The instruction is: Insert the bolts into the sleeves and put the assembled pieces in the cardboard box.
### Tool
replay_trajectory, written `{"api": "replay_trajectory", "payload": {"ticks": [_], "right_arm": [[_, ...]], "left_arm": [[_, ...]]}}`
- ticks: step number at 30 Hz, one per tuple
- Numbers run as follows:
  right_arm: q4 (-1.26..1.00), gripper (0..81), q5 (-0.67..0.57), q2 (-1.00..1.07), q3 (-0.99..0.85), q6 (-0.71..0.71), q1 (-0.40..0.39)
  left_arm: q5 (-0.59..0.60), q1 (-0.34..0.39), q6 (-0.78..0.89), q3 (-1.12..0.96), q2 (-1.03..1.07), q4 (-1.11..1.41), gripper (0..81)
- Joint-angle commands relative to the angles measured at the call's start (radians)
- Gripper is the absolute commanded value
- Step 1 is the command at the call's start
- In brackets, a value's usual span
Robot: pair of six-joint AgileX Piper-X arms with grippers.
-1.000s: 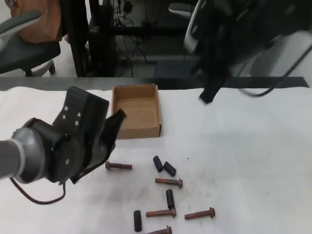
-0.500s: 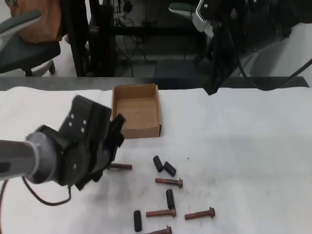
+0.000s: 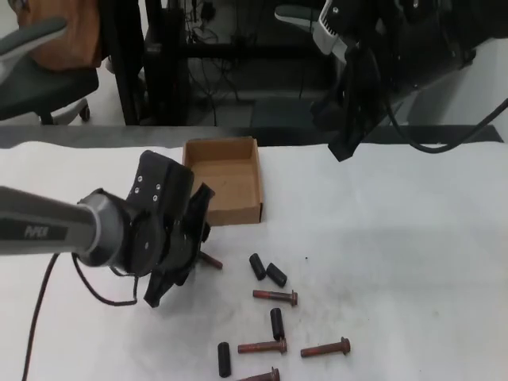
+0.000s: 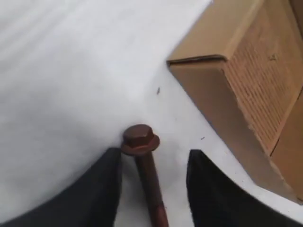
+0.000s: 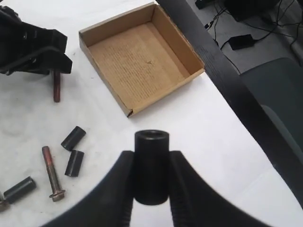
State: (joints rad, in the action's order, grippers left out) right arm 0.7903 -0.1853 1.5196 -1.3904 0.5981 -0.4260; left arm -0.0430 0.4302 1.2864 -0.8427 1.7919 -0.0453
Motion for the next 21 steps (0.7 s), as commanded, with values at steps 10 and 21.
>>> {"api": "replay_trajectory", "payload": {"ticks": [10, 21], "right_arm": [[-0.077, 0.6, -0.016, -0.059, -0.005, -0.067, 0.0], [-0.064, 0.6, -0.047, -0.119, 0.022, -0.149, 0.001]], "left_arm": [[0.085, -0.039, -0.062, -0.017, 0.039, -0.203, 1.7], [0.025, -0.048, -0.656, 0.003, -0.377, -0.006, 1.7]]}}
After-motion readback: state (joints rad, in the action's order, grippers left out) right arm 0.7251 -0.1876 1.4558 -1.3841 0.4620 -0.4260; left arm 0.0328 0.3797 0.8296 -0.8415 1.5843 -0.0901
